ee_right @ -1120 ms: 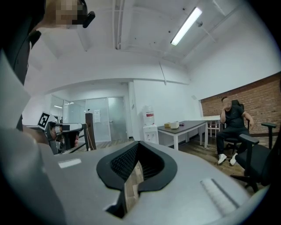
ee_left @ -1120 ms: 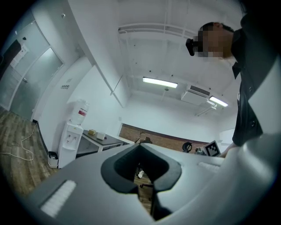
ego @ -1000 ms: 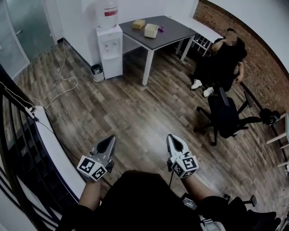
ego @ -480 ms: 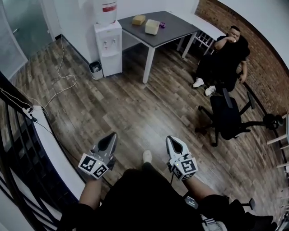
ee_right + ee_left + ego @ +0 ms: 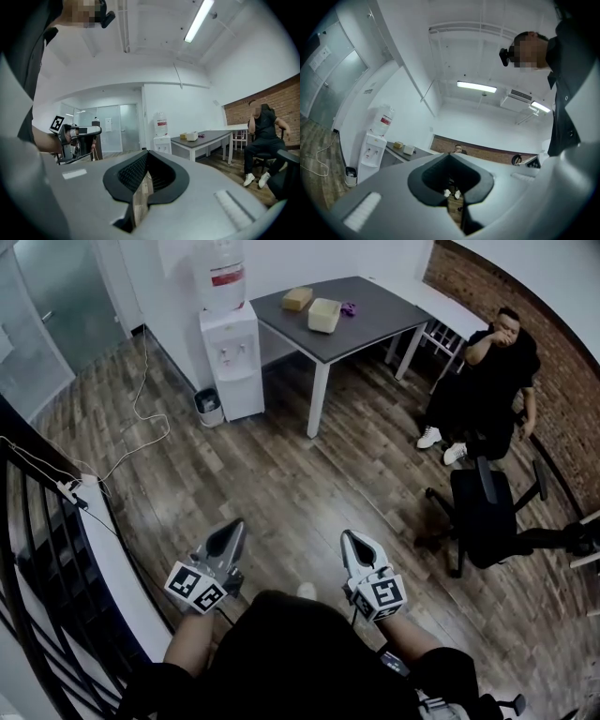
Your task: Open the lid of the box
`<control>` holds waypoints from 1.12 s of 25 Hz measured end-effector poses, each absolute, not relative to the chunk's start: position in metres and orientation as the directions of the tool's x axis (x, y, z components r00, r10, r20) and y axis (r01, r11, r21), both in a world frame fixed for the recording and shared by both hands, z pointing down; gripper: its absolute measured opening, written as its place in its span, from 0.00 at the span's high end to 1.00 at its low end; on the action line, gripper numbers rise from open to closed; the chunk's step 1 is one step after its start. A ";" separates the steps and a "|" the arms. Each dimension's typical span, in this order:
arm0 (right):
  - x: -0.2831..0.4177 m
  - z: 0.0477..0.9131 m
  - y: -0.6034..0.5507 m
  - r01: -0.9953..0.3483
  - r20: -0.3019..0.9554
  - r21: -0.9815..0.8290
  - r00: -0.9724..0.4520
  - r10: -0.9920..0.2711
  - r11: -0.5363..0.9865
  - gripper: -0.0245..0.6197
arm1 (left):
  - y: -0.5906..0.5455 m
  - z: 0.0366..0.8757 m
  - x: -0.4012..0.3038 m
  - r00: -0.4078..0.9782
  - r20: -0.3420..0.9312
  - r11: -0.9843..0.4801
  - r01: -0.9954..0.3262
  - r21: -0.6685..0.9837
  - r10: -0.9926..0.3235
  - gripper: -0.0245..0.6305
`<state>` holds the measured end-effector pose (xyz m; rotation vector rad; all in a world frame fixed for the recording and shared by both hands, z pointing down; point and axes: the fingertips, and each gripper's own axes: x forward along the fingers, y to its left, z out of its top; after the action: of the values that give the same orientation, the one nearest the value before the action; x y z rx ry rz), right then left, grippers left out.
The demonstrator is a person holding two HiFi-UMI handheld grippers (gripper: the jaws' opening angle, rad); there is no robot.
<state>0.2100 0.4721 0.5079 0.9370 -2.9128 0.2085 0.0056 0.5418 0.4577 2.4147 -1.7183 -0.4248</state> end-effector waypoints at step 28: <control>0.215 0.498 0.251 -0.732 0.095 -0.151 -0.679 -0.728 0.664 0.96 | 0.303 0.451 -0.030 0.361 -0.160 -0.389 -0.896 0.213 -0.919 0.96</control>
<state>0.2149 0.2514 0.4977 1.2469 -2.8413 0.2760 -0.0296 0.3033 0.4507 2.5169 -1.6837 -0.3867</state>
